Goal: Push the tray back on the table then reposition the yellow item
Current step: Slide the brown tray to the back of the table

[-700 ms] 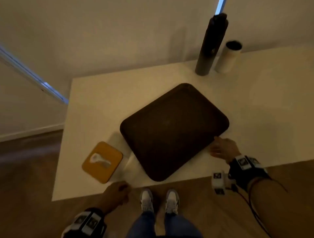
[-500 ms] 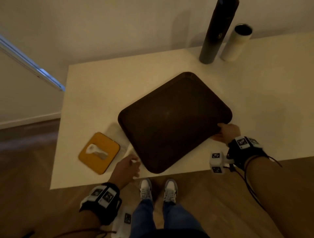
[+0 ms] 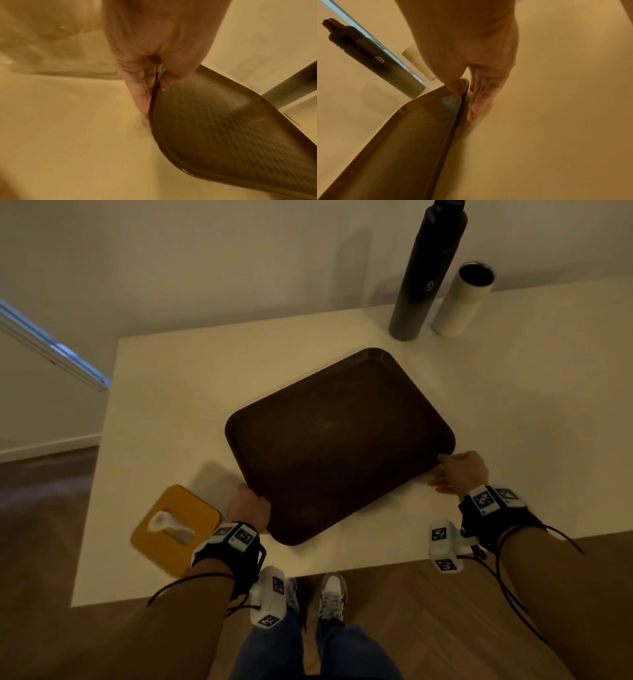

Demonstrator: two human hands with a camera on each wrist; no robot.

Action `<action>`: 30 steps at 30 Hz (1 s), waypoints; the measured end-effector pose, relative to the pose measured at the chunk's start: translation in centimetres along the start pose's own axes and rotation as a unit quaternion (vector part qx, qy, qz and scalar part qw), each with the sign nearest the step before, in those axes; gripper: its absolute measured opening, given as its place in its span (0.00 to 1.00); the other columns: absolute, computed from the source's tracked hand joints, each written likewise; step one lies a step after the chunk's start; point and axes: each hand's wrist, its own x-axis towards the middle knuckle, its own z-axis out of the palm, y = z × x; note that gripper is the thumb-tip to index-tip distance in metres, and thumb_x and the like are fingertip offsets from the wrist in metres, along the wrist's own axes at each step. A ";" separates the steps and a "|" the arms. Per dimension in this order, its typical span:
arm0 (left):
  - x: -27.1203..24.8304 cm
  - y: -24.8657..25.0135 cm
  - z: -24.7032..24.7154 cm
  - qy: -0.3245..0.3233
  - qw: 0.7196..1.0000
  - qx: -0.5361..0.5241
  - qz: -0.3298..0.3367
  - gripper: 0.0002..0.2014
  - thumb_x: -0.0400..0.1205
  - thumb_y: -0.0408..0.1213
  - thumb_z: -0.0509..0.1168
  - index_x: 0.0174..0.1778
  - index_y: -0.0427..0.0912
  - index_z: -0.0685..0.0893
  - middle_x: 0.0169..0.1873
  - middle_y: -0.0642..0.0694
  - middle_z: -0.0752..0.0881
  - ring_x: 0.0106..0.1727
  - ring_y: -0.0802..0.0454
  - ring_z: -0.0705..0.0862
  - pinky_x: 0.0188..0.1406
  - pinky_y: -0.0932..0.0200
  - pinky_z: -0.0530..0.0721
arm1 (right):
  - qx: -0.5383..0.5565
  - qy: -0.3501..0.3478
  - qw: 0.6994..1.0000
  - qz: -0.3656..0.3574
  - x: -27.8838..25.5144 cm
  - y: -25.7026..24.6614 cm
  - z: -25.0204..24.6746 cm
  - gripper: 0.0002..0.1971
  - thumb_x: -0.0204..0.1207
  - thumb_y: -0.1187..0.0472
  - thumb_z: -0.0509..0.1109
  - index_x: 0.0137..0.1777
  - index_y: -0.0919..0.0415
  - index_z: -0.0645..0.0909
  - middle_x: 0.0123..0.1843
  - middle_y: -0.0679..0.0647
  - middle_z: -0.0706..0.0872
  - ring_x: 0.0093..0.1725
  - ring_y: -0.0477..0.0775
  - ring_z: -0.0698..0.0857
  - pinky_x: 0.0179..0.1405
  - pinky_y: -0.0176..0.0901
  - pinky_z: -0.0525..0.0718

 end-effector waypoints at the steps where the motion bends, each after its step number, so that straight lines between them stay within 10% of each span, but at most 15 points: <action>1: 0.6 0.6 -0.2 0.009 1.000 0.007 -0.001 0.16 0.82 0.35 0.58 0.63 0.31 0.75 0.61 0.30 0.84 0.60 0.31 0.83 0.48 0.47 0.76 | 0.009 0.025 1.000 -0.004 0.6 -0.3 -0.4 0.15 0.74 0.58 0.70 0.56 0.67 0.77 0.47 0.67 0.89 0.36 0.63 0.91 0.28 0.50 0.89; 4: 2.6 1.9 -1.2 0.029 0.999 0.023 0.009 0.15 0.81 0.31 0.58 0.62 0.30 0.72 0.59 0.27 0.84 0.58 0.28 0.83 0.46 0.45 0.76 | 0.006 0.063 0.997 -0.034 1.6 -1.9 -0.8 0.21 0.73 0.62 0.71 0.65 0.60 0.72 0.57 0.68 0.85 0.48 0.67 0.89 0.37 0.56 0.89; 7: 4.4 3.0 -2.7 0.044 0.998 0.024 0.048 0.17 0.79 0.30 0.58 0.65 0.33 0.70 0.56 0.26 0.85 0.55 0.27 0.85 0.44 0.44 0.78 | -0.041 0.027 0.994 -0.093 2.5 -3.4 -0.2 0.22 0.74 0.70 0.67 0.69 0.61 0.74 0.52 0.65 0.84 0.40 0.61 0.85 0.48 0.63 0.89; 12: 8.2 4.8 -5.5 0.042 0.993 0.054 0.100 0.30 0.80 0.38 0.58 0.81 0.45 0.61 0.64 0.30 0.83 0.62 0.28 0.83 0.58 0.39 0.80 | -0.059 0.017 0.990 -0.125 3.6 -5.0 1.9 0.21 0.74 0.74 0.63 0.65 0.60 0.80 0.49 0.61 0.85 0.36 0.58 0.85 0.41 0.53 0.88; 24: 15.6 8.8 -11.2 0.021 0.992 0.049 0.117 0.37 0.78 0.28 0.55 0.85 0.51 0.57 0.71 0.32 0.80 0.65 0.30 0.82 0.64 0.35 0.82 | -0.121 0.015 0.977 -0.173 6.0 -7.7 6.4 0.26 0.73 0.74 0.62 0.71 0.55 0.78 0.52 0.64 0.87 0.36 0.59 0.85 0.33 0.41 0.80; 30: 18.7 9.9 -12.7 0.015 0.991 0.044 0.124 0.37 0.78 0.28 0.56 0.85 0.52 0.58 0.68 0.32 0.82 0.63 0.30 0.83 0.63 0.36 0.83 | -0.126 0.024 0.976 -0.176 7.2 -8.7 8.1 0.28 0.72 0.73 0.64 0.72 0.52 0.78 0.56 0.65 0.86 0.49 0.69 0.87 0.47 0.52 0.86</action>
